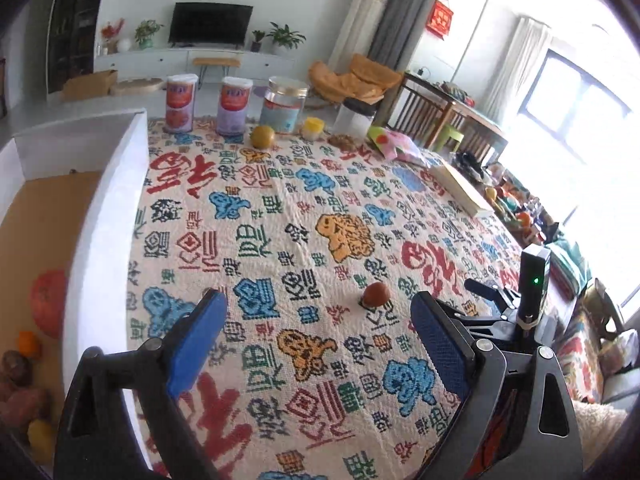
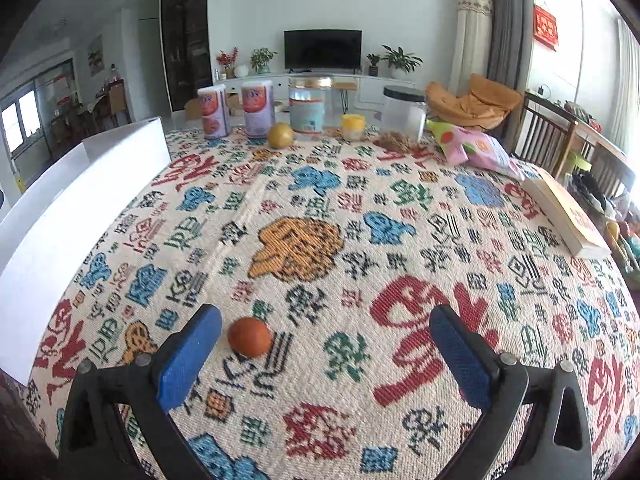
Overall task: Organize fruits
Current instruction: 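Withdraw the left tool from the box while the right tool grasps the small brown fruit, then close the left tool on the yellow citrus fruit while the right tool holds the brown fruit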
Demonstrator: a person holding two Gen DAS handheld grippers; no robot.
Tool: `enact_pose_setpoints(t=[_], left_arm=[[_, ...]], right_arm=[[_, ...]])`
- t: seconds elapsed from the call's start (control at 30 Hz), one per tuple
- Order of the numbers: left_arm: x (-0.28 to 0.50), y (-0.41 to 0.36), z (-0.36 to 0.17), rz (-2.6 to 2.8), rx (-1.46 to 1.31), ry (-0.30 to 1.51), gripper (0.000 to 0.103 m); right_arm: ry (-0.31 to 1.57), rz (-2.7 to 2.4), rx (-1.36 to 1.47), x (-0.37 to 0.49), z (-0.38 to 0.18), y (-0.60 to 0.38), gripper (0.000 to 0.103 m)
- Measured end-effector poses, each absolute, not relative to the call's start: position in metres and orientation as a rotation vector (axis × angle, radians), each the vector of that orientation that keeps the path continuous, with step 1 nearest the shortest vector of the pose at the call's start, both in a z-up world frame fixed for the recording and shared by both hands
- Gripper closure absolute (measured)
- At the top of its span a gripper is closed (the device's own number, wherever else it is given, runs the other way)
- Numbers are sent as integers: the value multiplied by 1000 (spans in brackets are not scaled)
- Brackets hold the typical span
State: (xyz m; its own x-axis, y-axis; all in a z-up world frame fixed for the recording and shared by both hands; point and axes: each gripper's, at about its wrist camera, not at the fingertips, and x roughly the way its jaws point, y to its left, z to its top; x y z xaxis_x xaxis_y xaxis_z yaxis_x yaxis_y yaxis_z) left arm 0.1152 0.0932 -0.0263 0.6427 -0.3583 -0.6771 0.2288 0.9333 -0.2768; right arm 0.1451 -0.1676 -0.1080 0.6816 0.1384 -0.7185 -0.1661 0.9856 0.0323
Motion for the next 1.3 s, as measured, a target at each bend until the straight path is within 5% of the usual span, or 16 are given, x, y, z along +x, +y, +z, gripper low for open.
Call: enact_pose_setpoints(t=[0.27,0.37,0.47,0.5,0.53,0.6,0.87,1.3], left_arm=[[162,81,-114,-122,18,899,9],[169,97,-122,-87,-37,914,9],[172,107,-120,-68,-80,908,9],[175,108,-118,-66,-91,906,9],[179,109,-114,-63,-104,901,9],[191,112,-104,-60,-154,881,9],[329,118,-73,-124,-417,782,9],[505,54,-120,-58,-107,875,16]], right_arm=[[848,308,13,138,-117,-155,0],[870,386,-32,152,-119,-122,10],[887,392,-126,163,-129,-97,25],[894,388,-158,166,-134,-92,35],[909,384,-186,168,-140,-88,58],[880,374,-201,166,-139,-88,72],[844,246,-15,166,-137,-136,73],[869,266,53,171,-141,-146,72]])
